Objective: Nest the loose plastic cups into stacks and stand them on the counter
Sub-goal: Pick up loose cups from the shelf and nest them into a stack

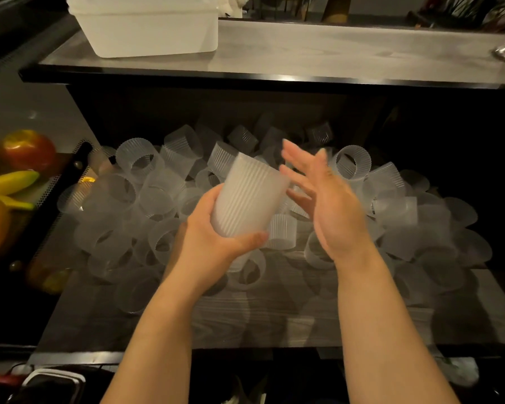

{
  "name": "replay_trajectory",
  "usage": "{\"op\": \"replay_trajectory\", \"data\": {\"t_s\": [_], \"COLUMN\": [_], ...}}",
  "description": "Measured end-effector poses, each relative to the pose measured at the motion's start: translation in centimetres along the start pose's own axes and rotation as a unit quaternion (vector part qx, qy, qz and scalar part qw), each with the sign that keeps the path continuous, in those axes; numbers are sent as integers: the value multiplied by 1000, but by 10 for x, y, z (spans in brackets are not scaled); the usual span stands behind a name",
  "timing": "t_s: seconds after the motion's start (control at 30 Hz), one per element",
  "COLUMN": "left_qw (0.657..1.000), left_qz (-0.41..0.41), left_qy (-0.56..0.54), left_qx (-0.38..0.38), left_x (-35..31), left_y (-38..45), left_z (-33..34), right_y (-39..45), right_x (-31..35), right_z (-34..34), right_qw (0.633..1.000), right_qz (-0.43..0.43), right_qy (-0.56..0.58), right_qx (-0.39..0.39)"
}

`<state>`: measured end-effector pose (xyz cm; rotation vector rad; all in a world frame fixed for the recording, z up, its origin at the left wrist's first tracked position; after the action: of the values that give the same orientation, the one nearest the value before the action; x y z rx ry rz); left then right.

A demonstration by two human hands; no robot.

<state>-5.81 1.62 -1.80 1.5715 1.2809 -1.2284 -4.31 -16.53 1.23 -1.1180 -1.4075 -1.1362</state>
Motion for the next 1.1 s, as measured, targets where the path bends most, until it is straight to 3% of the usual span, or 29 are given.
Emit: {"op": "replay_trajectory", "data": {"t_s": [0.07,0.13,0.2,0.33,0.43,0.57,0.77,0.9,1.03,1.1], "left_qw": [999,998,997,997,997,997,996,996,996,997], "left_qz": [-10,-26,-37,-55,-64,-58,-65,-71,-76,-75], "left_qy": [17,33,45,36,21,18,23,27,18,22], "left_qx": [-33,-56,-58,-48,-49,-53,-50,-42,-33,-28], "left_x": [4,7,9,12,16,19,29,34,36,35], "left_y": [3,4,4,1,0,1,4,3,0,-1], "left_z": [-10,-19,-22,-16,-14,-17,-18,-17,-16,-16], "right_y": [4,8,15,38,58,84,104,94,70,57], "right_x": [-15,-40,-65,-88,-92,-102,-108,-92,-58,-38], "right_z": [-16,-27,-27,-13,-2,7,16,12,-5,-18], "right_qw": [991,973,966,956,923,870,871,889,944,950], "right_qz": [42,113,170,204,224,292,286,278,90,2], "right_qy": [-7,-61,-86,-169,-301,-397,-399,-365,-292,-249], "right_qx": [-130,-190,-174,-122,-87,-24,3,-19,-123,-190]}}
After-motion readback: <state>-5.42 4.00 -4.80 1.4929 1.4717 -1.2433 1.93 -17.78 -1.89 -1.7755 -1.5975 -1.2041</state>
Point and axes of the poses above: each hand's wrist, its own y-axis towards the middle knuckle, its own z-axis out of the palm, x = y × z, the point moved 3 cm from there along y, towards the middle knuckle, and after that the axes turned 8 degrees about x, right-handed, at the moved point
